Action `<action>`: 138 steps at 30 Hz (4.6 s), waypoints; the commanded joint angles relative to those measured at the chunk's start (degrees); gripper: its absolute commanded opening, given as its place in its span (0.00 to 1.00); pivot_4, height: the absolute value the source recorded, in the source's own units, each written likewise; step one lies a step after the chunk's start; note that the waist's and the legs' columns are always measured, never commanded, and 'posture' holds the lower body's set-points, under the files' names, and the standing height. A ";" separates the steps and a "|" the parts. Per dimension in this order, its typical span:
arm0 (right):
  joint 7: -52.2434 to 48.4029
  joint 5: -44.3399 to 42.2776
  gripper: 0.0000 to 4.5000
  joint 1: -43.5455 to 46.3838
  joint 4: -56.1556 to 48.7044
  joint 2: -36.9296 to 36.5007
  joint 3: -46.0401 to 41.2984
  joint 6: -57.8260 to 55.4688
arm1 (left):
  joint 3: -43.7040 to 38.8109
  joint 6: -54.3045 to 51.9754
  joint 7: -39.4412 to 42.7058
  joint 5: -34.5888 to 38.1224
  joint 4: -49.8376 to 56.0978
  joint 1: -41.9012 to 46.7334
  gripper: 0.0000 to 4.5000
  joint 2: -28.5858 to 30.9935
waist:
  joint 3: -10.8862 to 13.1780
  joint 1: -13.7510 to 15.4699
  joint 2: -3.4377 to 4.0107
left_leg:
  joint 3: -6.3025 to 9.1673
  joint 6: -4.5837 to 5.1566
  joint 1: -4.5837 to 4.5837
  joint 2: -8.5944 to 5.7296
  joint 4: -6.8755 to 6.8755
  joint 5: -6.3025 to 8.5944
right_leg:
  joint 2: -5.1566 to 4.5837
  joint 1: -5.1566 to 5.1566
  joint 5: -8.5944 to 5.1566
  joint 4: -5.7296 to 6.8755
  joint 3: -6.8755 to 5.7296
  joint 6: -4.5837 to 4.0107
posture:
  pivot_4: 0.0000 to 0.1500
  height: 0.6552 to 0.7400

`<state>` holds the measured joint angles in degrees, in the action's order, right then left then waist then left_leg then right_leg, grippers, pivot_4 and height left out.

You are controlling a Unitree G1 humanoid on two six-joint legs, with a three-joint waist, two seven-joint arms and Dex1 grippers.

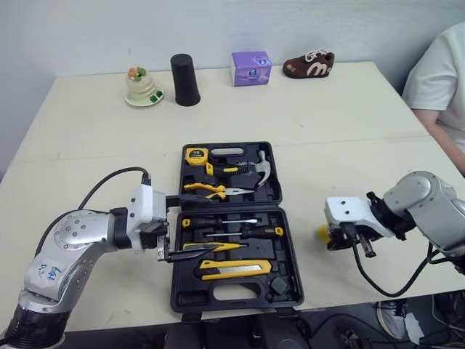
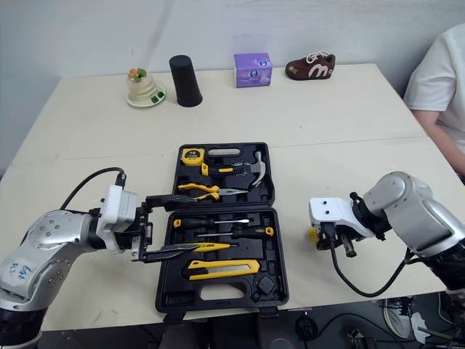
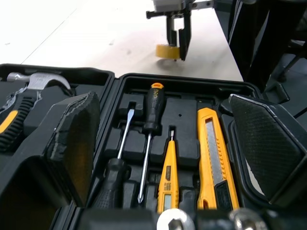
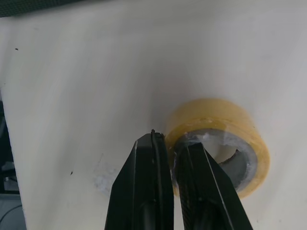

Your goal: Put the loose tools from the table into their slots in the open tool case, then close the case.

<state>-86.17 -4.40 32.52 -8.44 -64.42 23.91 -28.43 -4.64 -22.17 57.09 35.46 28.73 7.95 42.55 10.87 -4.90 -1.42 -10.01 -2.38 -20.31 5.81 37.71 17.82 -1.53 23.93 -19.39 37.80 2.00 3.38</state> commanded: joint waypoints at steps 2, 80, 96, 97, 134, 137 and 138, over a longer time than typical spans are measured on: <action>-0.41 1.51 0.41 1.30 -0.13 0.03 -1.49 1.40 | 0.43 0.82 -0.58 -0.35 1.97 -0.08 1.00 -0.53 | 0.00 0.01 0.00 | 0.01 0.00 0.00 0.00 0.01 0.00 | 0.00 0.00 0.00 0.00 -0.01 0.00 | 1.00 1.00; -2.16 -7.36 0.01 0.10 -26.65 7.23 8.43 -5.21 | -3.85 6.99 6.21 1.02 8.63 -16.29 1.00 2.63 | 0.00 0.03 -0.31 | 0.07 0.30 0.00 0.03 0.18 0.29 | -0.07 -0.15 -0.06 -0.13 -0.11 -0.10 | 1.00 1.00; -2.25 -5.86 0.01 0.09 -26.01 7.41 9.77 -5.21 | -3.31 6.95 3.70 0.63 9.38 -16.55 1.00 2.08 | 0.00 0.04 -0.31 | 0.08 0.30 0.01 0.02 0.18 0.30 | -0.10 -0.16 -0.06 -0.13 -0.11 -0.11 | 1.00 1.00; -2.27 -5.97 0.01 -0.04 -26.24 7.30 9.63 -5.06 | -3.18 6.97 3.47 0.59 9.61 -16.80 1.00 1.91 | 0.00 0.04 -0.31 | 0.08 0.30 0.01 0.02 0.18 0.30 | -0.10 -0.16 -0.06 -0.13 -0.11 -0.11 | 1.00 1.00; 2.13 -30.27 0.40 -15.44 -26.12 7.77 -16.29 0.71 | -2.88 10.49 3.30 -1.98 6.43 -17.77 1.00 1.11 | -0.02 0.14 -0.40 | 0.12 0.37 0.02 0.02 0.15 0.40 | -0.07 -0.25 -0.06 -0.24 -0.13 -0.11 | 1.00 1.00; 3.25 -29.68 0.18 -21.89 -24.96 11.38 -18.20 6.65 | -3.14 10.40 3.69 -1.97 5.81 -16.94 1.00 1.54 | -0.10 0.30 -0.54 | 0.14 0.37 0.02 0.02 0.11 0.40 | -0.04 -0.28 -0.06 -0.30 -0.15 -0.09 | 1.00 1.00; 3.86 -28.94 0.07 -23.29 -24.31 12.82 -18.16 8.49 | -3.13 10.31 3.72 -1.93 5.62 -16.58 1.00 1.68 | -0.10 0.34 -0.54 | 0.16 0.36 0.03 0.03 0.11 0.40 | -0.04 -0.30 -0.06 -0.30 -0.17 -0.10 | 1.00 1.00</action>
<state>-83.22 -33.15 10.20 -32.88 -52.75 6.88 -23.28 -6.91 -12.37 60.41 33.37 33.77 -9.20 43.86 10.77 -4.56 -1.95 -9.86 -2.02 -20.29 5.83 37.81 18.22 -1.58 23.63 -19.44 37.48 1.84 3.29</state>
